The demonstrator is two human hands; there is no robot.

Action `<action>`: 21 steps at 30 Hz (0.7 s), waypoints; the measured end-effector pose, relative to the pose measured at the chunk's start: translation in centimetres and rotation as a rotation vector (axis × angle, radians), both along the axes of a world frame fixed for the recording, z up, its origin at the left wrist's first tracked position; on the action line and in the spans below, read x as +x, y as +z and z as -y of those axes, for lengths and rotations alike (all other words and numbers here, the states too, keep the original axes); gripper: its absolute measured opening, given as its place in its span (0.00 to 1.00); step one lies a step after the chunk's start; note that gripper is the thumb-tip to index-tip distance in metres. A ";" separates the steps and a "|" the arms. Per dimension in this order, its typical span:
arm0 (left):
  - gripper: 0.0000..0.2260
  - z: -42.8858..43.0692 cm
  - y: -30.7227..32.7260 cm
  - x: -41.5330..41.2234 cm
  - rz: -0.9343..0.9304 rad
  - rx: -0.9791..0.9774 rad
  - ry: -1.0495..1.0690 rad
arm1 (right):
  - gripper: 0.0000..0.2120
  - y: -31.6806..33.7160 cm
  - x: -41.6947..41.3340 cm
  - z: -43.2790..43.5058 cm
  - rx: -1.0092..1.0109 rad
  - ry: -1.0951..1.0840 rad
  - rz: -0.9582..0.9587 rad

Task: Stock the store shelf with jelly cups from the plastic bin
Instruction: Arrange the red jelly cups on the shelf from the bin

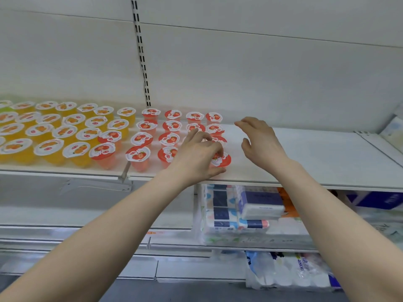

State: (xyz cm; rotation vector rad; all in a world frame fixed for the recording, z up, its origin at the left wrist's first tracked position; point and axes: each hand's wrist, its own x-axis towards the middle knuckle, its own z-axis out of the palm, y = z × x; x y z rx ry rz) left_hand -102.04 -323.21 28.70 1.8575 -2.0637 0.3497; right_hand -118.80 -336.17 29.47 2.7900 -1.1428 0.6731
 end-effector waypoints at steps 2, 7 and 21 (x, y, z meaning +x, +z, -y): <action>0.20 0.3 -0.1 0.1 0.020 -0.004 0.016 | 0.25 0.0 0.2 0.1 -0.006 0.003 0.001; 0.21 0.3 -0.6 0.6 0.112 -0.029 0.016 | 0.25 0.5 1.1 -0.1 -0.023 0.024 0.023; 0.24 -6.2 3.3 13.1 0.109 -0.171 0.287 | 0.22 3.7 11.9 -4.9 -0.215 0.290 -0.036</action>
